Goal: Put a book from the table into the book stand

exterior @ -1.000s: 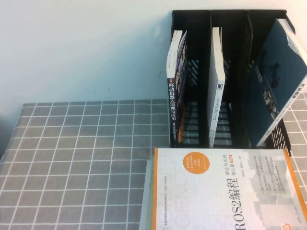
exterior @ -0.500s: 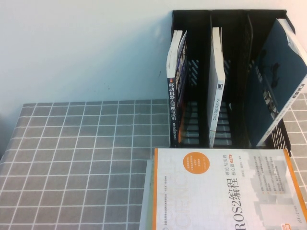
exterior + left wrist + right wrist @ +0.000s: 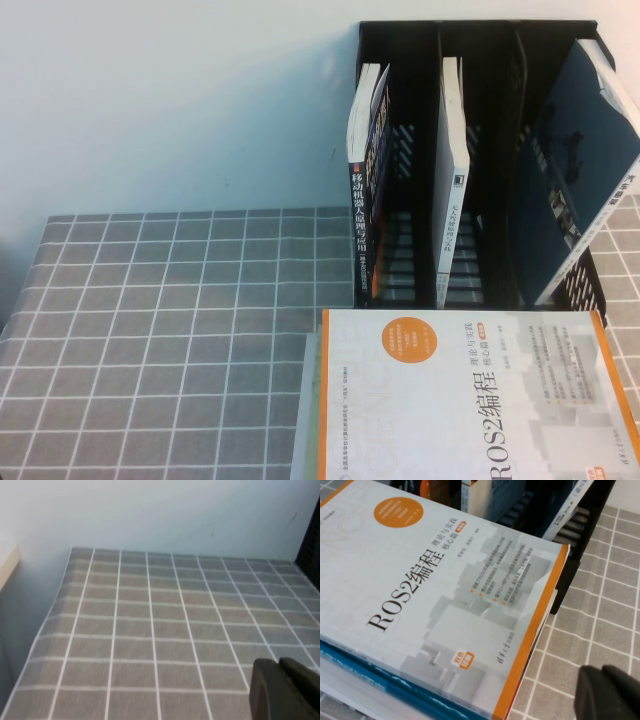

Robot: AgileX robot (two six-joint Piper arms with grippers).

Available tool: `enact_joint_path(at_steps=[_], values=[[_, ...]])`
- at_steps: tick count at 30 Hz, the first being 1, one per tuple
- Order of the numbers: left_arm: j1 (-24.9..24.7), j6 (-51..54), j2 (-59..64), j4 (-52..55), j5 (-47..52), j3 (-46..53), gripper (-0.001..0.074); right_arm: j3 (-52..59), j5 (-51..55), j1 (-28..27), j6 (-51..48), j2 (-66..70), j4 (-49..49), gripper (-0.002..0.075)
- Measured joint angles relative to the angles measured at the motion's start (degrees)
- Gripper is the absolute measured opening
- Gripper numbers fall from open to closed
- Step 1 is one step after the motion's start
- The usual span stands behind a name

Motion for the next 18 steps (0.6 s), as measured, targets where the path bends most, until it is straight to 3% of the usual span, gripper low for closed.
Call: enact_joint_path(at_steps=[4, 8, 18], values=[[0.1, -3.3, -3.2, 1.4, 8.1, 0.0, -0.0003, 0.0, 0.0, 0.0, 0.0, 0.0, 0.1, -0.0003], [0.1, -2.1, -3.5, -0.2, 9.7, -0.1, -0.0003, 0.0, 0.1, 0.0, 0.0, -0.1, 0.5, -0.0003], [0.1, 14.2, -3.5, -6.9, 9.9, -0.1, -0.0003, 0.0, 0.1, 0.0, 0.0, -0.1, 0.5, -0.0003]])
